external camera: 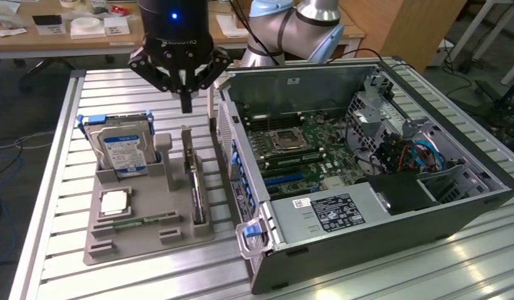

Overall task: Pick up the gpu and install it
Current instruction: 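Reach for the gpu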

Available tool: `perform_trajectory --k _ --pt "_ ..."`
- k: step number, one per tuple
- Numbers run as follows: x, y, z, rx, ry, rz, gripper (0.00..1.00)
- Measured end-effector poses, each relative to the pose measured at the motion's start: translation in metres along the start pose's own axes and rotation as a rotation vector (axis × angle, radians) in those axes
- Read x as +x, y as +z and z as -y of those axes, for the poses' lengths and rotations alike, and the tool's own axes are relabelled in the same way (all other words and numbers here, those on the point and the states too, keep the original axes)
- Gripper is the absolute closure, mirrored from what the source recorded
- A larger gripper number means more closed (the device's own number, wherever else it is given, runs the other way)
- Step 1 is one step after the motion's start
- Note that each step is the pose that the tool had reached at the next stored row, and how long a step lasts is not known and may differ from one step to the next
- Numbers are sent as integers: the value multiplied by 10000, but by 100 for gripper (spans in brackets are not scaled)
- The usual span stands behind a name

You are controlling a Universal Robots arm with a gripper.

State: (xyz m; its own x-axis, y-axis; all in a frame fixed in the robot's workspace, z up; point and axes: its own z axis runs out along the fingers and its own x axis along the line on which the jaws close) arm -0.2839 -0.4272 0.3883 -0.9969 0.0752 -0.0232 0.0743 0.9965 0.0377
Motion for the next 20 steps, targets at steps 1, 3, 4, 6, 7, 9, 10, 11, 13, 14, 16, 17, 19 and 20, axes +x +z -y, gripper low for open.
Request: perform_trajectory --k 1,3,4,6,7,9,10,11,13,14,16,17,19,20 --pt "1 -1 18 7 0 -1 89" --pt "3 -2 51 19 -1 -2 89" --pt "4 -1 60 23 -2 -1 89" --pt "4 -1 61 26 0 -1 89" --pt "3 -2 67 27 -1 -1 89" --pt "3 -2 75 27 -1 -2 89" --pt "3 -2 75 27 0 -1 89" --pt "3 -2 75 27 0 -1 89" --pt "3 -2 75 26 -1 -1 89" --pt "3 -2 75 27 -1 -1 89" --pt "3 -2 75 27 -1 -1 89" --pt "3 -2 78 27 -1 -2 89" --pt "1 -3 93 27 -2 -2 89" --pt "1 -3 105 28 0 -2 89"
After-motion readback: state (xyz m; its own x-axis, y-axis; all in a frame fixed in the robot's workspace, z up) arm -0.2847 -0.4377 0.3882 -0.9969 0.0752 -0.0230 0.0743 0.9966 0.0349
